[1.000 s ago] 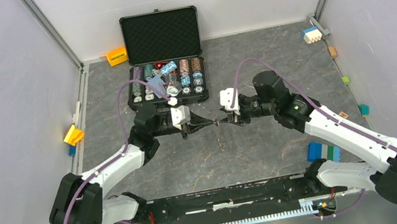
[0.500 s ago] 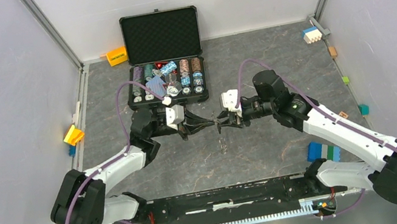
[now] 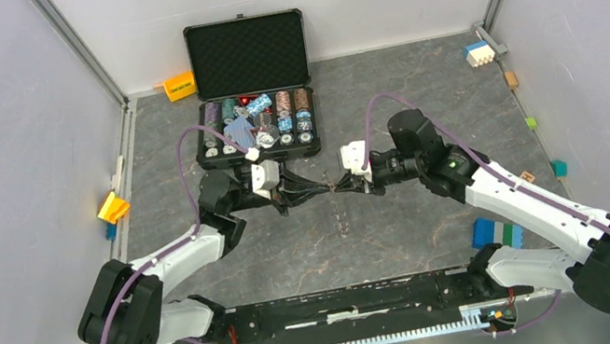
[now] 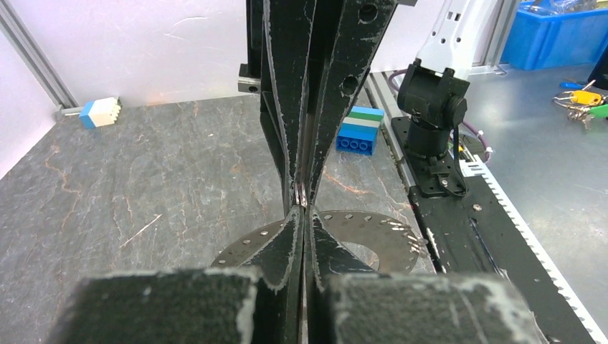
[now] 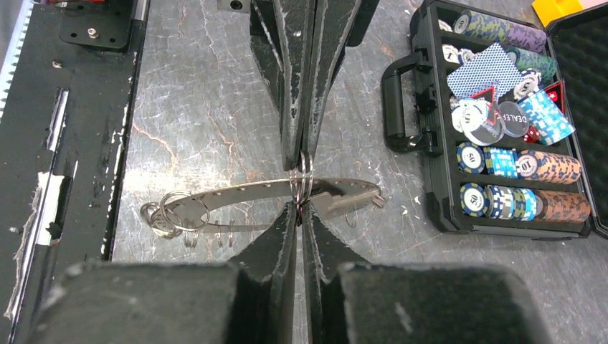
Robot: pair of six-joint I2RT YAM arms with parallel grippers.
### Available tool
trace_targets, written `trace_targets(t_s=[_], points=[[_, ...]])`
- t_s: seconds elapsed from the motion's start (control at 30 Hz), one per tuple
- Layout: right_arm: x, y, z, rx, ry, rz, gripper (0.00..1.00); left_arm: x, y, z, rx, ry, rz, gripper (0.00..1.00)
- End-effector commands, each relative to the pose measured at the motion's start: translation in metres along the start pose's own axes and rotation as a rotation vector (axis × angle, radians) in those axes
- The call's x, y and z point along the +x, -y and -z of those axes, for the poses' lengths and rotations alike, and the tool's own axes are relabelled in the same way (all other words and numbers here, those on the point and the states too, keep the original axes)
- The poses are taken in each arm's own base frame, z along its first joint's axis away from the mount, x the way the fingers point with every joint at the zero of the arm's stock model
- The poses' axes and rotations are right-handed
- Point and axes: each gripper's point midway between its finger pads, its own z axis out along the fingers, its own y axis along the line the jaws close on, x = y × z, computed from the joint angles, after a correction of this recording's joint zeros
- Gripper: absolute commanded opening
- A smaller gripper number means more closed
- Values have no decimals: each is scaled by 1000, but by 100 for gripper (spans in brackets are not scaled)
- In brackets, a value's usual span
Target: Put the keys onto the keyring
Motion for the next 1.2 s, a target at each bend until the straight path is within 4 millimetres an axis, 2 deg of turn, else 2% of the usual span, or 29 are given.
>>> trace_targets(t_s=[0.0, 0.23, 0.4, 0.47, 0.63, 0.73, 0.9, 1.17], points=[[2, 4, 2, 25, -1, 24, 9, -15, -2, -2, -12, 55, -17, 2], [3, 5, 0, 40, 0, 13, 0, -12, -7, -2, -33, 59, 0, 2], [2, 4, -2, 40, 0, 3, 0, -12, -9, -3, -43, 63, -3, 2], [3, 3, -4, 35, -5, 2, 6, -11, -9, -3, -43, 62, -1, 2], [2, 6, 2, 69, -11, 24, 30, -8, -8, -3, -42, 54, -8, 2], [-6, 8, 9, 97, 0, 50, 38, -5, -7, -2, -38, 44, -13, 2], [-19, 13, 15, 120, 21, 69, 35, 0, -4, -2, -14, 25, -24, 2], [-22, 11, 2, 45, 29, 33, 34, 7, -3, -1, -9, -2, -36, 2]])
